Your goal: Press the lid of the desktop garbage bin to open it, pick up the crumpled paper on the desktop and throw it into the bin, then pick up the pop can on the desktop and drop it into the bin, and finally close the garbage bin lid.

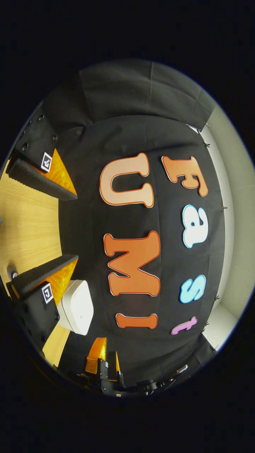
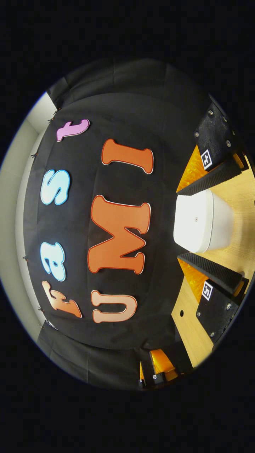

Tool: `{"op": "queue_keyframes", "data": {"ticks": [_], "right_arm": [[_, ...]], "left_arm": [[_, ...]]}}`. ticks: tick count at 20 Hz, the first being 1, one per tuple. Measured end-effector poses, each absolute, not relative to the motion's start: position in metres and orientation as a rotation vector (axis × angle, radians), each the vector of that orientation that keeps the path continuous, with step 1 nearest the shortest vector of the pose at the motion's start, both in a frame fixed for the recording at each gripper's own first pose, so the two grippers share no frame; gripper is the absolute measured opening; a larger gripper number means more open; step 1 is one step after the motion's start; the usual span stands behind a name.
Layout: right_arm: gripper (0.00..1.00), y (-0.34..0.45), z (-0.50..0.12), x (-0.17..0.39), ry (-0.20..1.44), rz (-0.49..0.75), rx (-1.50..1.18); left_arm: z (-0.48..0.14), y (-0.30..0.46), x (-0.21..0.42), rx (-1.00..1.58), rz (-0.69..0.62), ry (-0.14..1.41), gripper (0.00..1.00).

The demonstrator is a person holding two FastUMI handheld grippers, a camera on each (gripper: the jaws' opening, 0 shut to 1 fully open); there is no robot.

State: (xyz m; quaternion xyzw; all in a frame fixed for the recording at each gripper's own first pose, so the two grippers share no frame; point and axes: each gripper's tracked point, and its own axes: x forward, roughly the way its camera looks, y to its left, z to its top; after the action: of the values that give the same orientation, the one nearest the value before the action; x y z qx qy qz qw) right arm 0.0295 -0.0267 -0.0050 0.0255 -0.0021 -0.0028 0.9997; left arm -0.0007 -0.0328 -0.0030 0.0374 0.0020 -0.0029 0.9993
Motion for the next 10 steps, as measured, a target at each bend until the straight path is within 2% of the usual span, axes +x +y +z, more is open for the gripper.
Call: {"op": "queue_keyframes", "data": {"ticks": [2, 6, 10], "right_arm": [[1.00, -0.029, -0.005, 0.035, 0.001, -0.007, 0.049], [0.98, -0.033, -0.008, 0.052, 0.015, -0.001, 0.042], [0.92, -0.036, -0.011, 0.072, 0.027, 0.015, 0.034]], "left_arm": [[-0.004, -0.032, -0.002, 0.082, 0.002, 0.010, 0.98], [-0.008, -0.024, -0.008, 0.087, 0.034, 0.026, 1.00], [-0.015, -0.011, -0.012, 0.097, 0.083, 0.050, 1.00]]}}
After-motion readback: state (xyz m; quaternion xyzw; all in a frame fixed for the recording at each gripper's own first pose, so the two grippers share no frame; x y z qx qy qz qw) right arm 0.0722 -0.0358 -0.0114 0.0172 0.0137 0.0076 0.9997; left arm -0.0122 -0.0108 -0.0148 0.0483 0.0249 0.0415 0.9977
